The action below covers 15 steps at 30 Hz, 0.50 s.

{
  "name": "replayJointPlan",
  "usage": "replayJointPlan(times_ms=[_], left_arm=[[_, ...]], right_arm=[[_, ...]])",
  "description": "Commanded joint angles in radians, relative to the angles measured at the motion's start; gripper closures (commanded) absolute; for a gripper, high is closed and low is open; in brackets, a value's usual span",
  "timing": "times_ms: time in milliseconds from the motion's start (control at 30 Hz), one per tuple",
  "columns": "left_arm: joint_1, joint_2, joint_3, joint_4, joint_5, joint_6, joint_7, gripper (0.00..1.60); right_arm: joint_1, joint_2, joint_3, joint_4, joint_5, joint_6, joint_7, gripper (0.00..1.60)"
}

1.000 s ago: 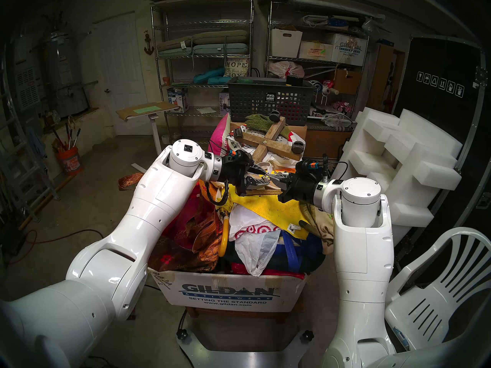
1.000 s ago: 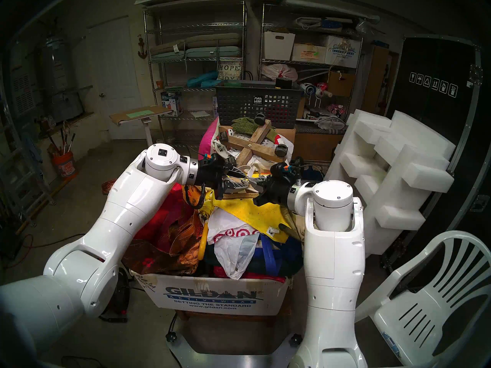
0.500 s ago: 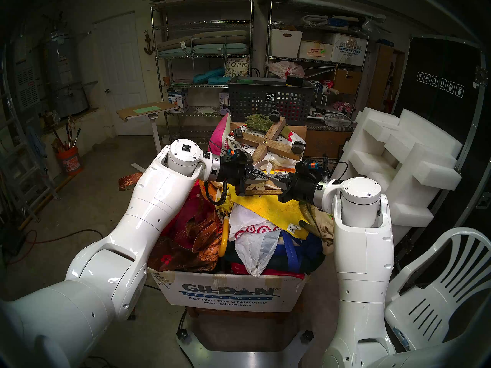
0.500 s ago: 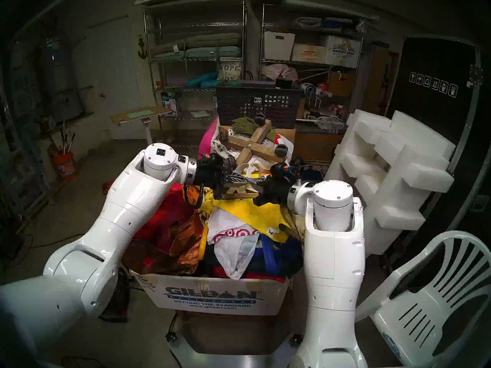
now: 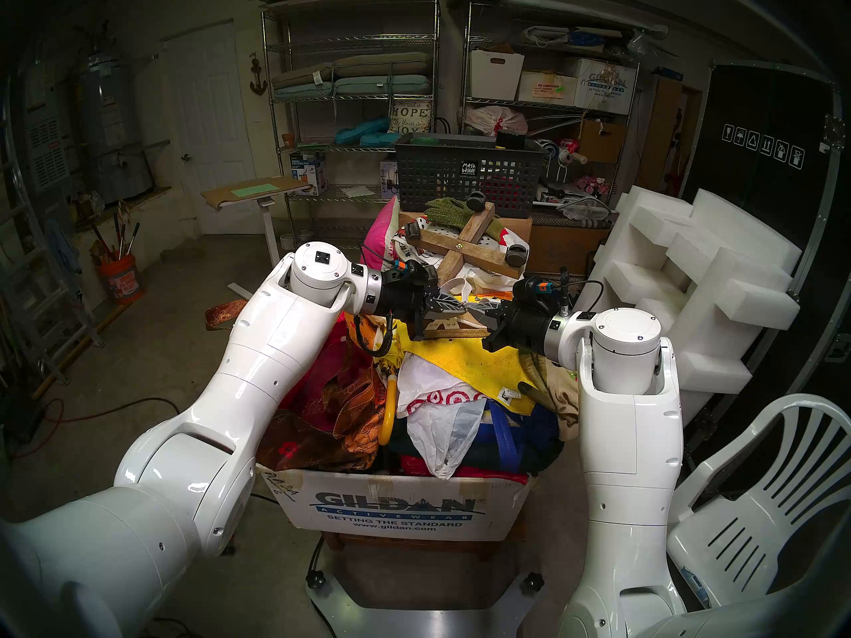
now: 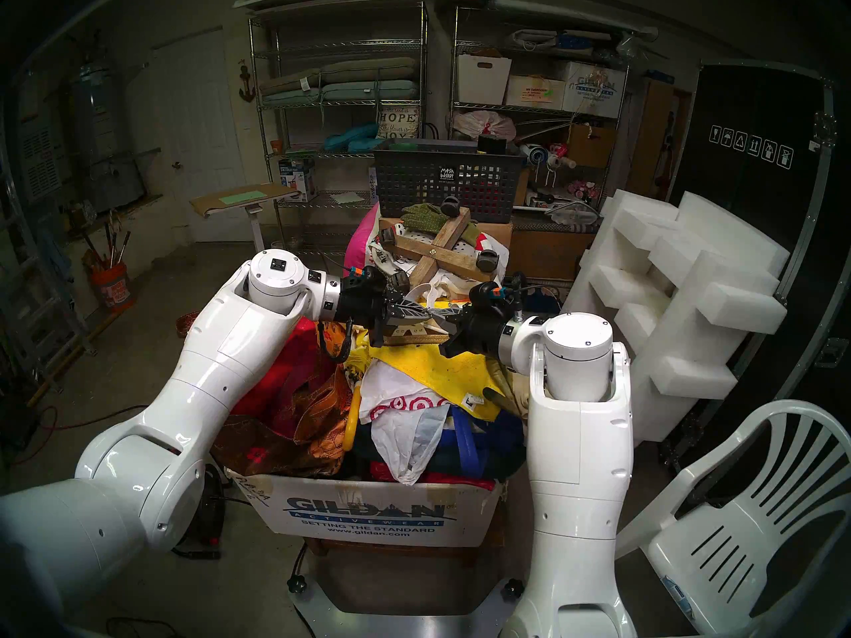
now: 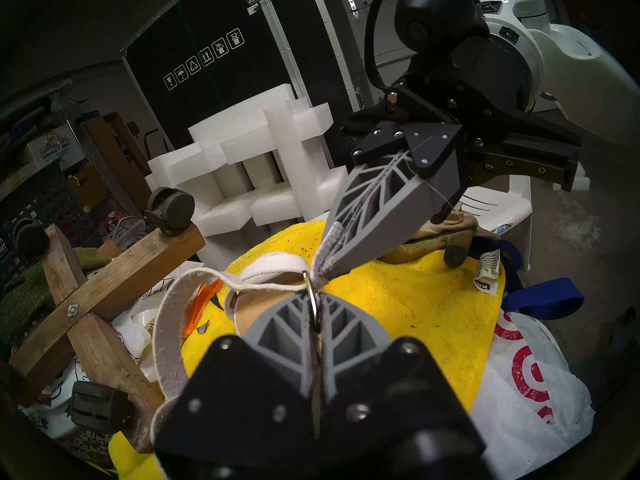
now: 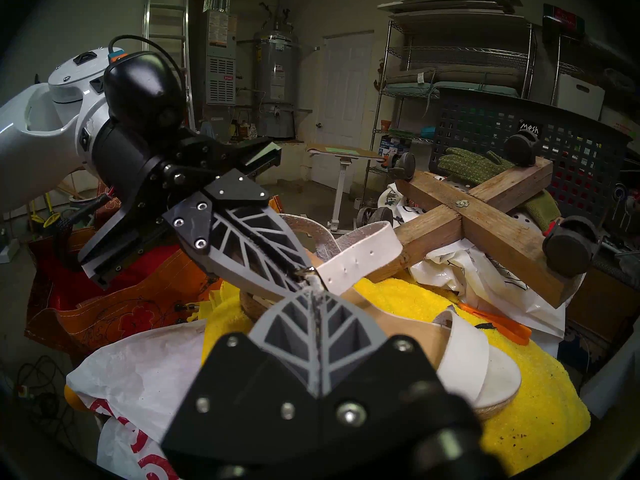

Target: Unbuckle a shoe

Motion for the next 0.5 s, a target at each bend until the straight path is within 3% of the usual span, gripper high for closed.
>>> replayJointPlan(times_ms=[0, 467], left_arm=[[-0.013, -0.002, -0.002, -0.001, 0.000, -0.004, -0.001, 1.60], [-0.021, -0.007, 0.001, 0.012, 0.001, -0.011, -0.013, 1.60]], right_arm=[[0.016, 0.001, 0.006, -0.020, 0.001, 0.001, -0.004, 1.60], [0.016, 0.009, 0.009, -0.023, -0.013, 0.005, -0.006, 1.60]])
